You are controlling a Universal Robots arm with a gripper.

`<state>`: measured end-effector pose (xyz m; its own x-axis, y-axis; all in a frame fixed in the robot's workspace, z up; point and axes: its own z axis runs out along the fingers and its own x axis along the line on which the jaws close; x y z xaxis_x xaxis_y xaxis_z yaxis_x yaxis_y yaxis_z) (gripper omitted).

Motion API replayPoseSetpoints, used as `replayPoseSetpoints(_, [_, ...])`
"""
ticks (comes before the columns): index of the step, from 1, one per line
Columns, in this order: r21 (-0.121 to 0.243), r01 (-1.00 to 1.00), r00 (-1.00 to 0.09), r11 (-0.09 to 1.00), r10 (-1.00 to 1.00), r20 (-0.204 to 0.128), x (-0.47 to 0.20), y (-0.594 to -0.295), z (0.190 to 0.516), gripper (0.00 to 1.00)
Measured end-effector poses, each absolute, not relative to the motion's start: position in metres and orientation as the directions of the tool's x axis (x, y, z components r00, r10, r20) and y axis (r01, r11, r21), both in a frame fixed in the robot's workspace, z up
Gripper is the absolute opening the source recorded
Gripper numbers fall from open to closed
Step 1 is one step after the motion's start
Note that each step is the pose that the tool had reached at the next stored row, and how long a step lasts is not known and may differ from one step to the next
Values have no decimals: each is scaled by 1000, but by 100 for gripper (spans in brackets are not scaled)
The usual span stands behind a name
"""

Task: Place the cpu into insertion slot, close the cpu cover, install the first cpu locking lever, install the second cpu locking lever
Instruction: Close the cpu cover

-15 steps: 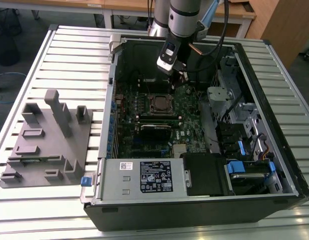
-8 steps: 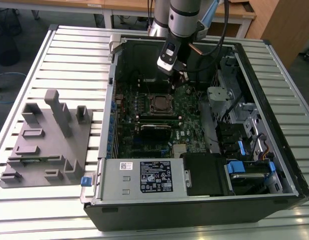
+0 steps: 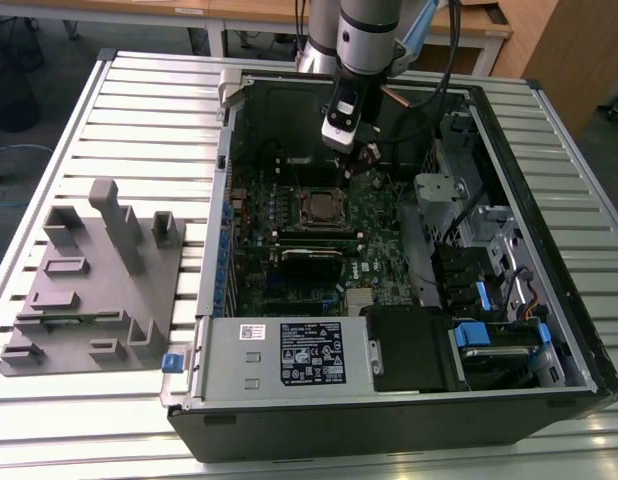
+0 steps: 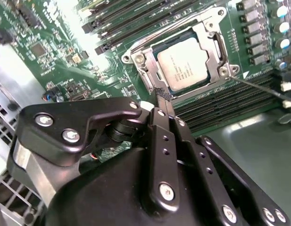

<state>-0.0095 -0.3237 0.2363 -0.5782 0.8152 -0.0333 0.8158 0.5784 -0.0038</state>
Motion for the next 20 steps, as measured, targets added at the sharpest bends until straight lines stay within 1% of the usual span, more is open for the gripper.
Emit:
replayPoseSetpoints(11, [-4,803,-595,595,803,-33,-9,-324,236,10])
replayPoseSetpoints(20, [-4,711,-703,703,710,-33,-9,-324,236,10])
